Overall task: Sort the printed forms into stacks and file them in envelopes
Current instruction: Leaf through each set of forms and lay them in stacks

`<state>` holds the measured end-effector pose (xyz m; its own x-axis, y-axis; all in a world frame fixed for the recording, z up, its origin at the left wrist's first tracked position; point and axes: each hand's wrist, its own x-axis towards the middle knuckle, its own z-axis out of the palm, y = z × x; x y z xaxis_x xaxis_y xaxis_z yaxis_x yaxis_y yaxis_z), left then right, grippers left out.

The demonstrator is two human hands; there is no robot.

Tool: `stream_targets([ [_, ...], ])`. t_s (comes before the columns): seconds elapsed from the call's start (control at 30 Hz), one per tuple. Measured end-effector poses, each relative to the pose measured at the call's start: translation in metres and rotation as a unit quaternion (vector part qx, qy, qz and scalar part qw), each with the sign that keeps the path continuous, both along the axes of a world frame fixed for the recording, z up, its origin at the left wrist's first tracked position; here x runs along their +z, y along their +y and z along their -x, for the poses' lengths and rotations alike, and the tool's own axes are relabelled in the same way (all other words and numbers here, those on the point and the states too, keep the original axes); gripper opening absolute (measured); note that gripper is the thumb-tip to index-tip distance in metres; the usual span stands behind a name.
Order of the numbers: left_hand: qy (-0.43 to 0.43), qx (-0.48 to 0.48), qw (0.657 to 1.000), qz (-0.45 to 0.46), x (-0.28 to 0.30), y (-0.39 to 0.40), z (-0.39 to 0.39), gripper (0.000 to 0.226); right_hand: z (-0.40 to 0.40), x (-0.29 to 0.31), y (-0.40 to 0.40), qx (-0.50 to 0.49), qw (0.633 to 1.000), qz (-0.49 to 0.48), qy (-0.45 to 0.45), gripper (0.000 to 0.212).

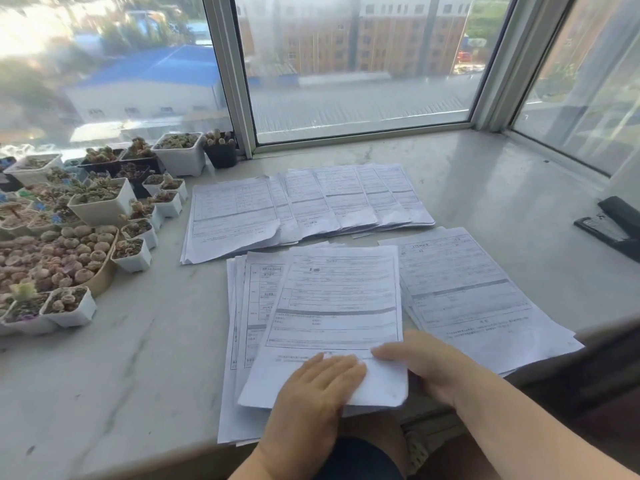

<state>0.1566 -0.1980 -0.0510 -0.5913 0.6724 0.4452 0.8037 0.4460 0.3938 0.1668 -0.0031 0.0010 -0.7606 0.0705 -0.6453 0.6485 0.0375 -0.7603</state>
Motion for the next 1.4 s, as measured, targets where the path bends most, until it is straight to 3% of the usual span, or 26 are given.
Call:
stream_targets([
  [0.07, 0.036, -0.028, 0.998, 0.039, 0.009, 0.006, 0.007, 0.038, 0.003, 0.003, 0.002, -0.012, 0.998, -0.046, 0.033, 0.026],
  [0.1, 0.023, -0.027, 0.998, 0.052, 0.016, 0.007, 0.012, 0.044, 0.006, 0.007, 0.008, -0.028, 0.997, -0.053, 0.056, 0.025],
  [0.2, -0.027, -0.006, 1.0, 0.001, 0.035, 0.007, 0.042, 0.056, 0.029, 0.024, 0.039, -0.137, 0.981, -0.031, 0.131, 0.02],
  [0.33, -0.048, 0.106, 0.99, -0.075, 0.053, 0.005, 0.117, 0.049, 0.088, 0.04, 0.087, -0.28, 0.935, -0.029, 0.216, 0.018],
  [0.47, -0.116, 0.202, 0.972, -0.017, 0.044, 0.008, 0.208, 0.053, 0.154, 0.048, 0.115, -0.349, 0.897, 0.026, 0.27, 0.019],
  [0.57, -0.15, 0.233, 0.959, 0.06, 0.029, 0.021, 0.267, 0.06, 0.202, 0.044, 0.124, -0.383, 0.883, 0.042, 0.268, 0.022],
  [0.7, -0.201, 0.241, 0.921, 0.23, 0.002, 0.04, 0.315, 0.087, 0.255, 0.035, 0.126, -0.415, 0.874, 0.063, 0.244, 0.013],
  [0.77, -0.218, 0.232, 0.915, 0.246, -0.011, 0.045, 0.326, 0.092, 0.277, 0.029, 0.125, -0.406, 0.883, 0.087, 0.218, 0.017],
  [0.83, -0.182, 0.231, 0.929, 0.225, -0.021, 0.048, 0.331, 0.086, 0.294, 0.021, 0.12, -0.386, 0.897, 0.125, 0.178, 0.028],
  [1.03, -0.026, 0.233, 0.94, 0.248, -0.03, 0.049, 0.329, 0.045, 0.321, -0.001, 0.097, -0.29, 0.943, 0.128, 0.105, 0.01],
  [1.13, -0.021, 0.219, 0.967, 0.131, -0.029, 0.049, 0.327, 0.029, 0.33, -0.009, 0.1, -0.294, 0.943, 0.128, 0.092, 0.013],
  [1.23, -0.12, 0.283, 0.951, -0.02, -0.03, 0.044, 0.327, 0.038, 0.332, -0.008, 0.114, -0.315, 0.93, 0.143, 0.125, 0.016],
  [1.33, -0.228, 0.331, 0.894, -0.198, -0.026, 0.036, 0.328, 0.039, 0.331, -0.005, 0.139, -0.307, 0.937, -0.002, 0.166, 0.039],
  [1.4, -0.285, 0.359, 0.825, -0.329, -0.023, 0.029, 0.332, 0.035, 0.331, -0.002, 0.15, -0.223, 0.954, -0.093, 0.179, 0.03],
])
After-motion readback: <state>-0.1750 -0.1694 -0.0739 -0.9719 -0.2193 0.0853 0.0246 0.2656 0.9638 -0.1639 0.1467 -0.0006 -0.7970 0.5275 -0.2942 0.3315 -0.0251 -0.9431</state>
